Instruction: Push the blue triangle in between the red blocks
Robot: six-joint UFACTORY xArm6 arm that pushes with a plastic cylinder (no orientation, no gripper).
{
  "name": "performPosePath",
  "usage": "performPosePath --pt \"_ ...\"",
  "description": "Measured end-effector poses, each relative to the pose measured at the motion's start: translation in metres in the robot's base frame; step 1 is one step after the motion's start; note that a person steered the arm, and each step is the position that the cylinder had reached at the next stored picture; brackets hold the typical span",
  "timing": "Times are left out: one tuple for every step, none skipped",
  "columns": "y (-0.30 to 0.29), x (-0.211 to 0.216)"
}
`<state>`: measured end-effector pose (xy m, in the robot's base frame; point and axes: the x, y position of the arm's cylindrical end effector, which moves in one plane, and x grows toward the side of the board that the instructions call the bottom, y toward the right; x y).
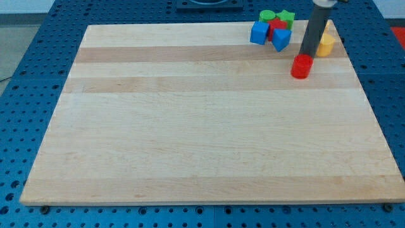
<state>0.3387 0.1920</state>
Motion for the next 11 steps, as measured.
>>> performPosePath --pt "-0.043 0.047" --pt "-0.044 0.07" --pt "0.01 0.049" --pt "0.077 0.015" --pt "0.111 -0.054" --pt "0.109 -0.141" --pt "0.099 -0.147" --pt "0.025 -0.14" --pt "-0.018 -0.099" --pt "-0.041 -0.071" --pt "-0.041 -0.083"
